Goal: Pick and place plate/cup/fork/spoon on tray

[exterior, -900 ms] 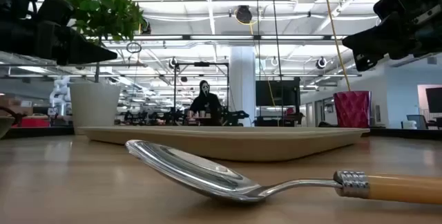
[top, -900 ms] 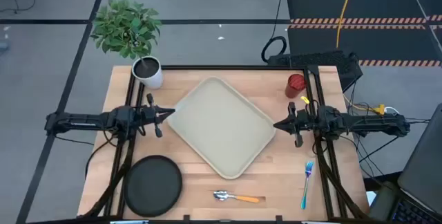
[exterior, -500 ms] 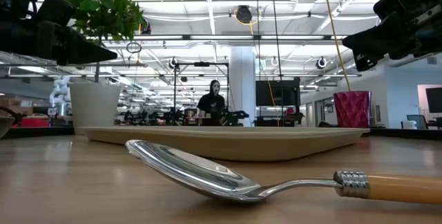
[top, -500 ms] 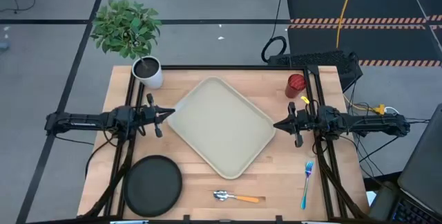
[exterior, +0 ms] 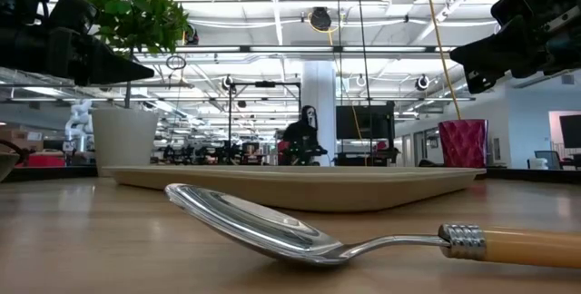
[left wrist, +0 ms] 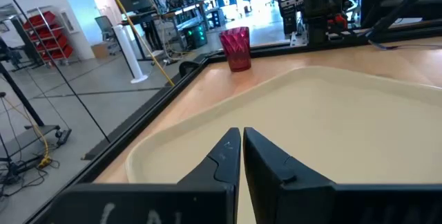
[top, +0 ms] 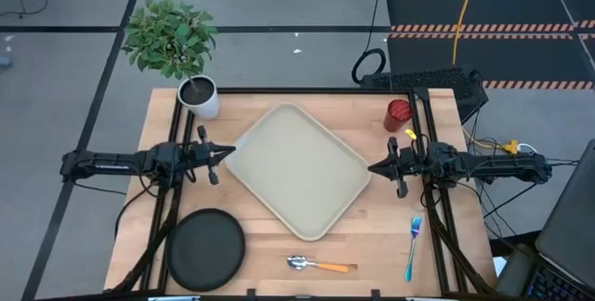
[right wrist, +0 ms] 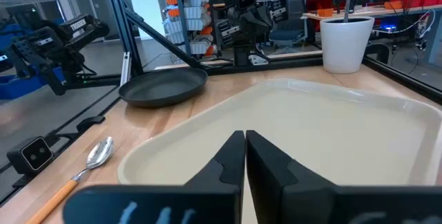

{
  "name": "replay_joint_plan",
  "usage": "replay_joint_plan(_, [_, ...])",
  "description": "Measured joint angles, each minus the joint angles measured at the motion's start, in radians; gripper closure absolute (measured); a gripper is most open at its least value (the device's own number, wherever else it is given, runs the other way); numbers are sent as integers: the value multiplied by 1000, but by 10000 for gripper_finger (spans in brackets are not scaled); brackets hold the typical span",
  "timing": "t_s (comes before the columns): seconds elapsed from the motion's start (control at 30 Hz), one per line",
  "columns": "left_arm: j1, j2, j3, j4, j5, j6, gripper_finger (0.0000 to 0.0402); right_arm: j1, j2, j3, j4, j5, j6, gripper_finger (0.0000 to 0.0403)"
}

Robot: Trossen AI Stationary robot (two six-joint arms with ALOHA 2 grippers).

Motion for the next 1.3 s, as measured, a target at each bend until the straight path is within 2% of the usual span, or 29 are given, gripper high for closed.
replay_joint_plan(1.3, [0,0,0,0,0,0,378,0,0,0,16,0,16,394])
